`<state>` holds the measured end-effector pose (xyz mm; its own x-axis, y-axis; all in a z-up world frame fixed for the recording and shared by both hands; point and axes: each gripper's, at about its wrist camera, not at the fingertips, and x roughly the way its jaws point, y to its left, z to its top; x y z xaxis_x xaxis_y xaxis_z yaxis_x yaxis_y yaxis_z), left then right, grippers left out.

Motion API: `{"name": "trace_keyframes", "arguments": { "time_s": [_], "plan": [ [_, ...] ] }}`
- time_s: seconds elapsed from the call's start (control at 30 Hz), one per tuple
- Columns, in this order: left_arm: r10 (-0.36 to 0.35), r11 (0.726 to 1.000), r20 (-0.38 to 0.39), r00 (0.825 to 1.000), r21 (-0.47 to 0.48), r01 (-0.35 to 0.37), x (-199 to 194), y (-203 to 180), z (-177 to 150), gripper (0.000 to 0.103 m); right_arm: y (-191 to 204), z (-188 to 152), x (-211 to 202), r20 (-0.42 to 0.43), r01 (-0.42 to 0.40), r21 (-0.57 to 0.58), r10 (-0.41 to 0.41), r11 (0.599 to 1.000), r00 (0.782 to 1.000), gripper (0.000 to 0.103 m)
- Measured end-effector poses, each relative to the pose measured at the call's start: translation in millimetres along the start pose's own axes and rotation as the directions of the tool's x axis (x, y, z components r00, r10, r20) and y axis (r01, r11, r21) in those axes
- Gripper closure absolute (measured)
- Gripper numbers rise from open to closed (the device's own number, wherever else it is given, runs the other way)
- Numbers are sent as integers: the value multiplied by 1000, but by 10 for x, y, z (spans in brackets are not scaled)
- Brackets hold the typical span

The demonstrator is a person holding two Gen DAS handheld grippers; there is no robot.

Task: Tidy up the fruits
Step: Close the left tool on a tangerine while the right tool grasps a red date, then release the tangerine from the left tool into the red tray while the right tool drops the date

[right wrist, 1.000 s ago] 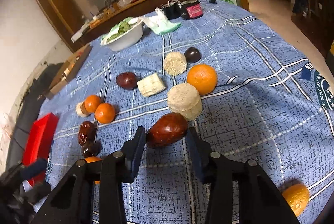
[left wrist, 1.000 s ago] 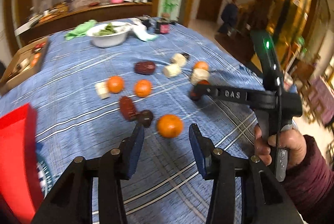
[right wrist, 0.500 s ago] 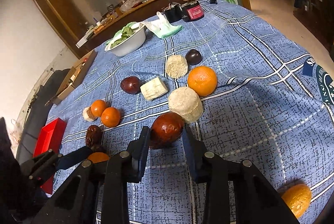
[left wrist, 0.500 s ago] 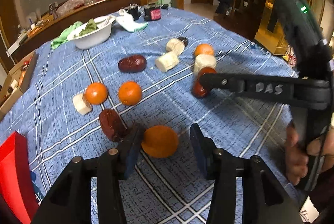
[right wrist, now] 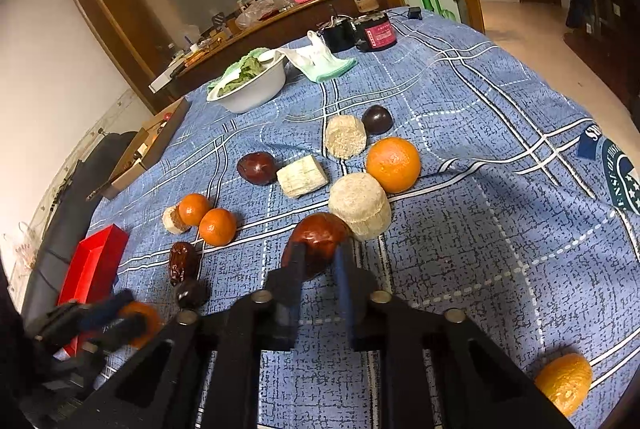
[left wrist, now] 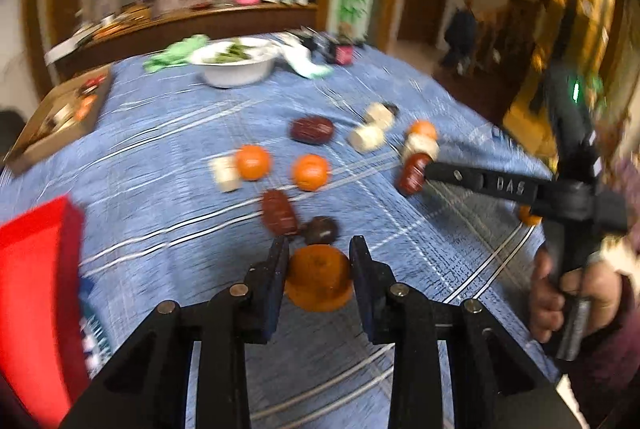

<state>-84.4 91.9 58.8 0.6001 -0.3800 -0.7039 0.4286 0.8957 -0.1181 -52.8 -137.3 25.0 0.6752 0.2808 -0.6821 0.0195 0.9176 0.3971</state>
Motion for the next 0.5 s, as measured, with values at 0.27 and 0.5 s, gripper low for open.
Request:
{"name": "trace_keyframes", "arguments": {
  "time_s": [0.27,0.5],
  "plan": [
    [67,982,91,994,-180,-50,-690,764,-210,73,86,-2,29,-24,36,-20,-37,999,999,78],
    [198,934,113,974,-324,-152,-1047,1418,-388,73,137,84,209,-58,123,20,-122,992,991,55]
  ]
}}
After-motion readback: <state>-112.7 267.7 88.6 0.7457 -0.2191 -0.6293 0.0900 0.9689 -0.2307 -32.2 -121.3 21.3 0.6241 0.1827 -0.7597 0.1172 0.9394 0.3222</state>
